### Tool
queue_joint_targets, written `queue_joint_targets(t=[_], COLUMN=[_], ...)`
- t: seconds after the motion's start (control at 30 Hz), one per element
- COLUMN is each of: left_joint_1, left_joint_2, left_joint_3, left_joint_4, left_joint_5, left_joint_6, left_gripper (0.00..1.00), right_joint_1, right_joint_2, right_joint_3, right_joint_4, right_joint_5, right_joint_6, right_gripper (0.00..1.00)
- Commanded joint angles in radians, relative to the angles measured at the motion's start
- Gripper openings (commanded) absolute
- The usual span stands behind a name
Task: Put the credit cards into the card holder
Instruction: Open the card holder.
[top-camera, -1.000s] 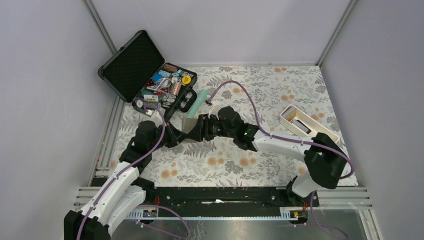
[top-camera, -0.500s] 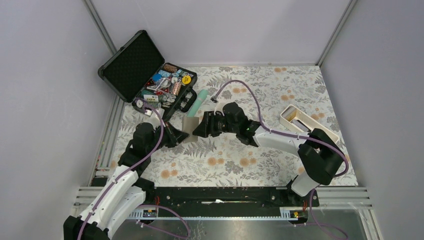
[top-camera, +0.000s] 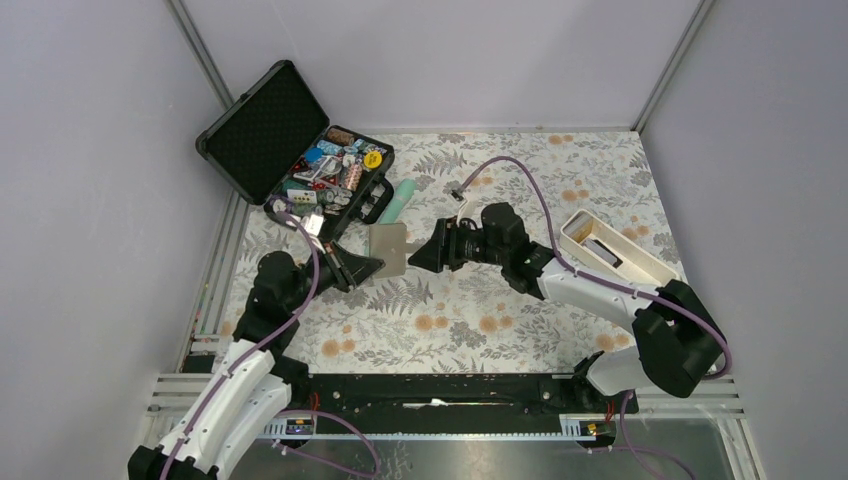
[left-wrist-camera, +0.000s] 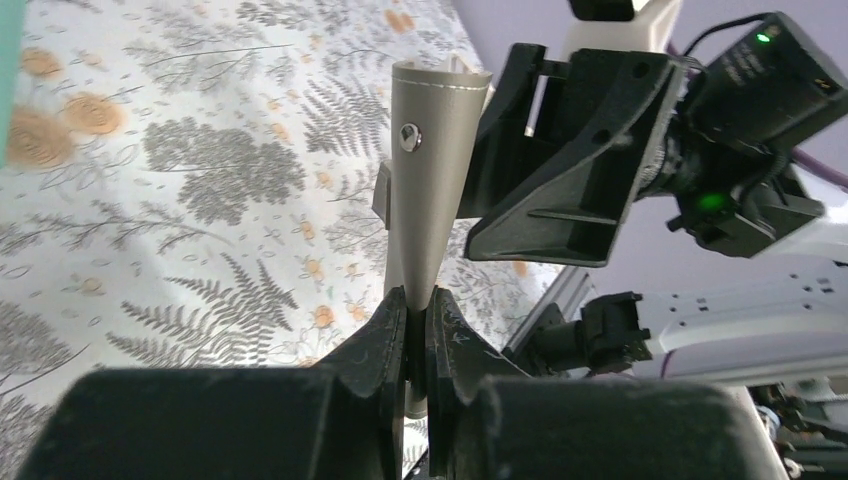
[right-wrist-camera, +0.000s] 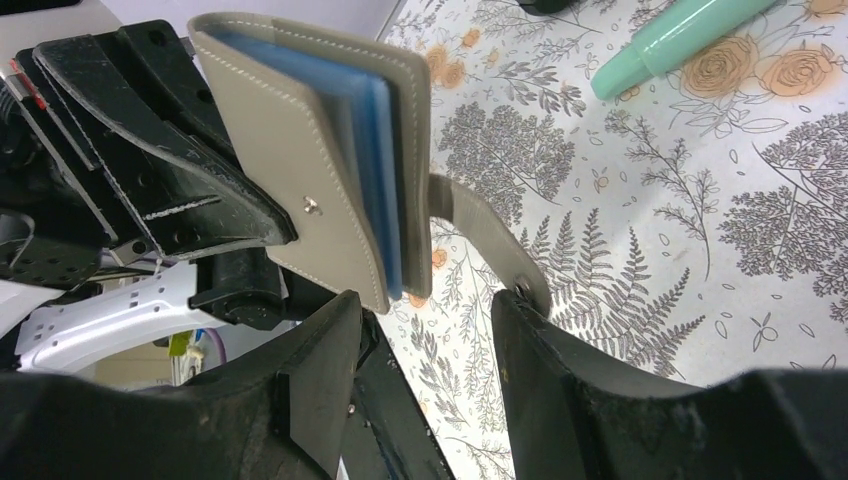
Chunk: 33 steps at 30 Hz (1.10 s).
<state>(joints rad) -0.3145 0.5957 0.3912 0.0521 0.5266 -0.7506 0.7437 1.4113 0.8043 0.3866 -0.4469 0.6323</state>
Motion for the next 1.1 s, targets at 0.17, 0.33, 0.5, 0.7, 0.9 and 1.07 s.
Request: queue_joint_targets(t=[0.17,0.33,0.5,0.7,0.9,1.07], left_joint_1=[0.006,0.006,0.009,0.009,0.009,0.009], left_joint_2=[-0.016,-0.032,-0.048,-0.046,-0.044,-0.032], left_joint_3=[-0.032,-0.033,-0.030,-0.031,-0.037,-0.049], left_joint_4=[0.286,0.299,0.295,0.310,0.314,0.347], left_joint_5=[0.206,0.223,0.219,0.232,0.233,0.237], left_joint_6=[-0.106,-0.122,-0.125,-0.137,-0.142,-0.162], left_gripper=[0.00,0.00,0.00,0.00,0.00,0.00], right_joint_1=[-0.019,-0.031,-0.057,-0.072,-0.072,-0.072], right_joint_2=[-0.023,-0.040,-0.074,-0.084,-0.084,-0.087], right_joint_3=[0.009,-0.011,-0.039,-0.045,-0.028,-0.020], right_joint_4=[0.067,0.127,0.126,0.123,0.144,0.175], right_joint_5=[-0.089,-0.148,-0.153,-0.166,-0.223,-0.269], right_joint_6=[-0.015,0.018,0.022,0.029,0.035,0.042], right_gripper=[0.57,0.57,0.56,0.56,0.56,0.56])
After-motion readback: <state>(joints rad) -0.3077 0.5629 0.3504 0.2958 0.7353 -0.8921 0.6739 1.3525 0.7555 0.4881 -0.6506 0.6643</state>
